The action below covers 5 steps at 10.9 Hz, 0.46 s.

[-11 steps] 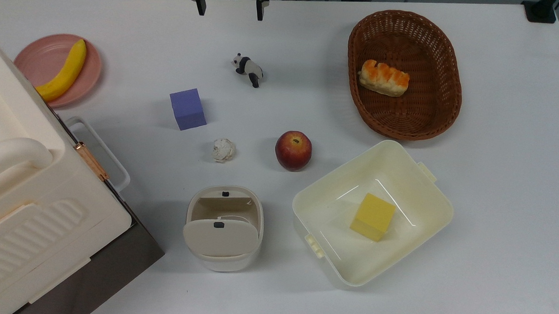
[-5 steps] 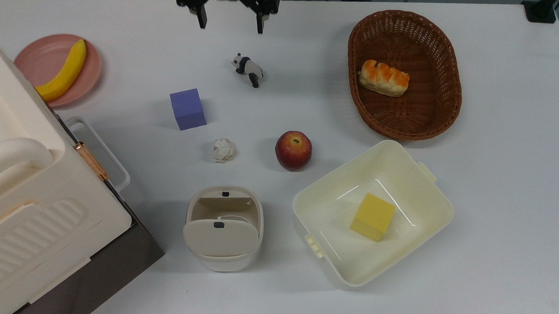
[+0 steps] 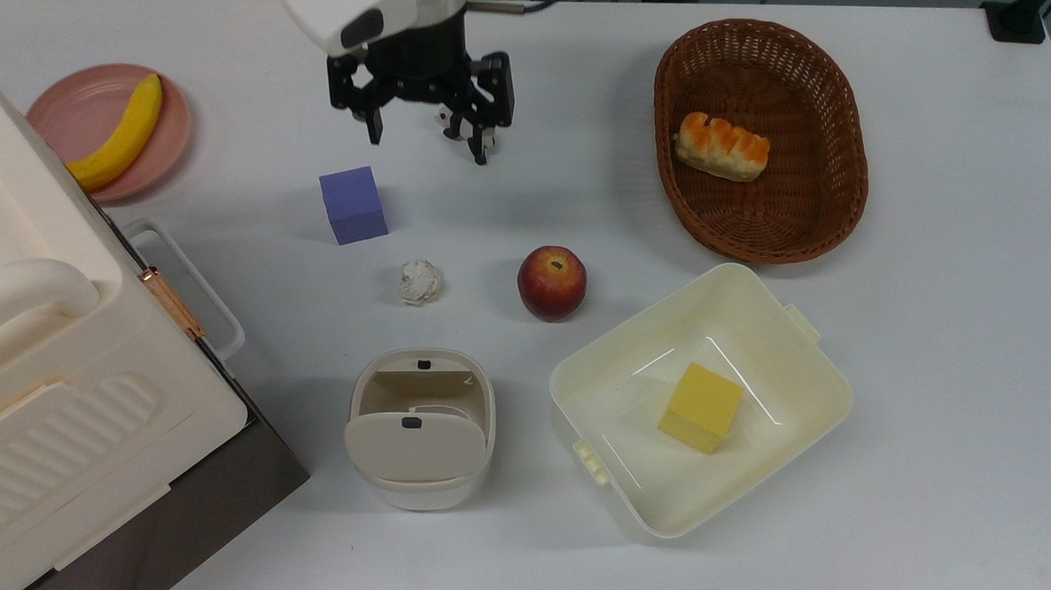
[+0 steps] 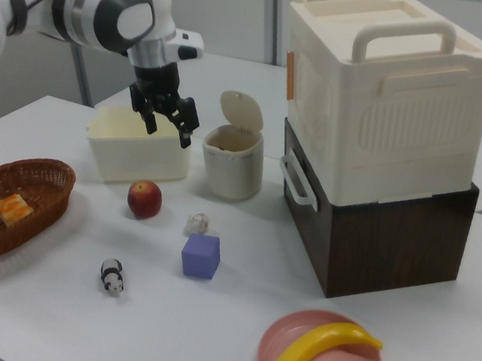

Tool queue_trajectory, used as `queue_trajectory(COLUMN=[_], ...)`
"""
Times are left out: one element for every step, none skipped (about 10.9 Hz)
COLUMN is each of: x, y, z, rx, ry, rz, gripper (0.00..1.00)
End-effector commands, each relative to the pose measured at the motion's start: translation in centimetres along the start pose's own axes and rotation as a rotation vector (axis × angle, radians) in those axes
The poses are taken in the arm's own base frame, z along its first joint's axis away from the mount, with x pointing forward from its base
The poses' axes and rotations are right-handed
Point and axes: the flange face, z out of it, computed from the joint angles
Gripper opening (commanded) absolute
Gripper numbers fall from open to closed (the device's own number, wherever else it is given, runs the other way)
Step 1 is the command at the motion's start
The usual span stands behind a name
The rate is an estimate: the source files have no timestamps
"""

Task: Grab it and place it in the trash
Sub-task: 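Move the gripper down over the small white crumpled object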

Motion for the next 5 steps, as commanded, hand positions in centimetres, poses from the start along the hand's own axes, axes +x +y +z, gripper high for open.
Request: queue_trajectory(x=[0.8, 1.2, 1.8, 1.9, 1.6], y=[-0.2, 0.4, 0.5, 0.8, 1.5], z=[2.3, 3.8, 5.4, 6.4, 7.2], rx=[-0.016, -0.017, -0.017, -0.018, -0.021], ry=[-0.006, -0.023, -0.018, -0.027, -0.043], rz=[-0.028, -0.022, -0.017, -0.013, -0.003], gripper=[1.0, 1.0, 1.0, 1.0, 1.0])
